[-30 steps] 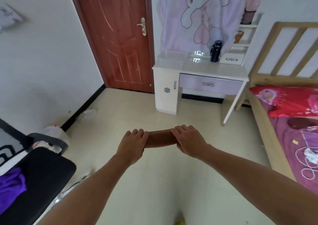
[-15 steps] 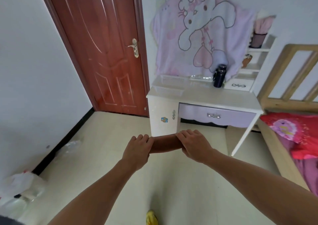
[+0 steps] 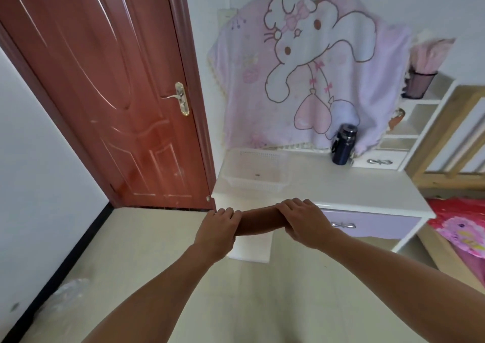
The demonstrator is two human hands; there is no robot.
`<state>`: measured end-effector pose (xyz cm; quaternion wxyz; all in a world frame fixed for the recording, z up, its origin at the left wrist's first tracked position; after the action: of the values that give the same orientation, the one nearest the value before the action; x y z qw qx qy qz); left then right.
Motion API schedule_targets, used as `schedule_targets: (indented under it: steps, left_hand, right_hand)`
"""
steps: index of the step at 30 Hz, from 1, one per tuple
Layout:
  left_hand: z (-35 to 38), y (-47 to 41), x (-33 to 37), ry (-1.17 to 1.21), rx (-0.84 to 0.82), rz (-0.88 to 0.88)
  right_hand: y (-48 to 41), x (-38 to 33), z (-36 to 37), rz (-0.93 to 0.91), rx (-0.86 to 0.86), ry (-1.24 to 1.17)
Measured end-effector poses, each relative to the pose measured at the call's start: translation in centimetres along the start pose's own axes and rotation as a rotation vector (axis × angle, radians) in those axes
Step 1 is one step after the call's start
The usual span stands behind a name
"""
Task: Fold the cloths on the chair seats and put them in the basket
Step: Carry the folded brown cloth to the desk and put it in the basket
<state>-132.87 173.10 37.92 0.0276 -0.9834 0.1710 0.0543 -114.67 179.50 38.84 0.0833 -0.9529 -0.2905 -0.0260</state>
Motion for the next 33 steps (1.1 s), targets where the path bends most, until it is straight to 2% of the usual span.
schedule_targets:
  steps: [7, 14, 19, 23, 28, 33]
  left_hand:
    - [4.8, -11.7, -7.1, 0.080, 0.002, -0.022]
    - [8.7, -22.4, -13.7, 0.353, 0.002, -0.239]
    - [11.7, -25.9, -17.5, 0.709, 0.008, -0.481]
    - [15.2, -28.0, -20.3, 0.908, -0.058, -0.603]
    - [18.8, -30.4, -22.4, 0.963, -0.117, -0.633]
    - [21.4, -32.3, -23.9, 0.891, -0.221, -0.623]
  right_hand:
    - [-13.2, 5.0, 6.2, -0.020, -0.061, -0.076]
    - [-28.3, 10.8, 11.5, -0.024, -0.300, -0.235]
    - [-36.8, 12.4, 14.6, 0.129, -0.530, -0.587]
    - [-42.9, 12.2, 18.3, 0.348, -0.638, -0.864]
    - [-47.7, 10.8, 23.0, 0.477, -0.654, -0.867]
    - [-51.2, 9.2, 25.6, 0.394, -0.627, -0.687]
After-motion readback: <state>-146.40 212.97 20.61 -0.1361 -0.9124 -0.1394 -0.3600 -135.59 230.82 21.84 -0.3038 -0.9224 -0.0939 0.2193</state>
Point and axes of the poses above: each hand's wrist, its own y-axis away from the middle knuckle, its own z-axis out of the palm, x = y × z, the point moved 6 cm from there along -y, towards the middle knuckle, and after that the axes turned 13 degrees about z, right-handed, at the moved point
